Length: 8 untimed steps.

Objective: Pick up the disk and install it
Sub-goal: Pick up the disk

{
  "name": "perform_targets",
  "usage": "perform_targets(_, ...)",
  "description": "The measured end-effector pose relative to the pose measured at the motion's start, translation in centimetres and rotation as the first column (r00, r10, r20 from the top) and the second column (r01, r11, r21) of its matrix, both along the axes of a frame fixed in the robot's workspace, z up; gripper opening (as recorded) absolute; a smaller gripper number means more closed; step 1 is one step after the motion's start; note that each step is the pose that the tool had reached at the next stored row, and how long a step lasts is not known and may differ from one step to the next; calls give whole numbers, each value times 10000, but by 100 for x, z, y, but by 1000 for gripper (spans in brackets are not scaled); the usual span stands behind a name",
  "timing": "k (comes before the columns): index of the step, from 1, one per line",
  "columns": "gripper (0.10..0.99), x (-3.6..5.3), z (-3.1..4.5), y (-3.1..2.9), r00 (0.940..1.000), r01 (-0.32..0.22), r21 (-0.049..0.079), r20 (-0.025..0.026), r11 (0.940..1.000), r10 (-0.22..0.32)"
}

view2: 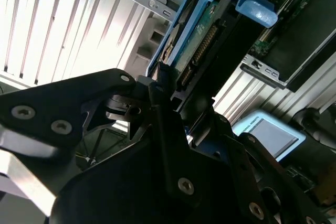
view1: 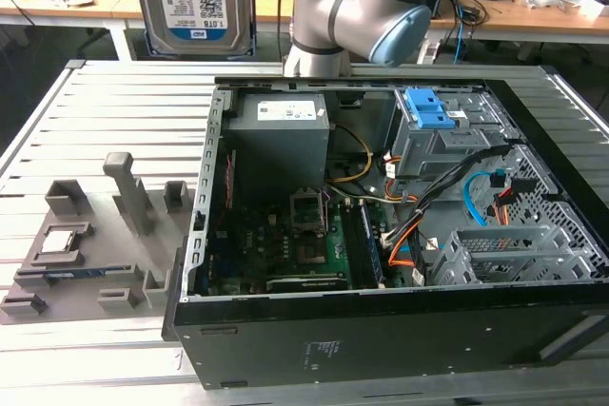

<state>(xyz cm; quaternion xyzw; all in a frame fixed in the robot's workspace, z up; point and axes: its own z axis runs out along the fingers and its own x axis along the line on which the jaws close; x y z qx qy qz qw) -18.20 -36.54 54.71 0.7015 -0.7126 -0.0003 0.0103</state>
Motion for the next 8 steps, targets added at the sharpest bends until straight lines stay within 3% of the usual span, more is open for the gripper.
perform_targets(4, 365, 123, 0, 1, 10000, 0, -1, 0, 10000, 0)
perform_targets(8, 365, 348, -1, 4, 10000, 0, -1, 0, 10000, 0)
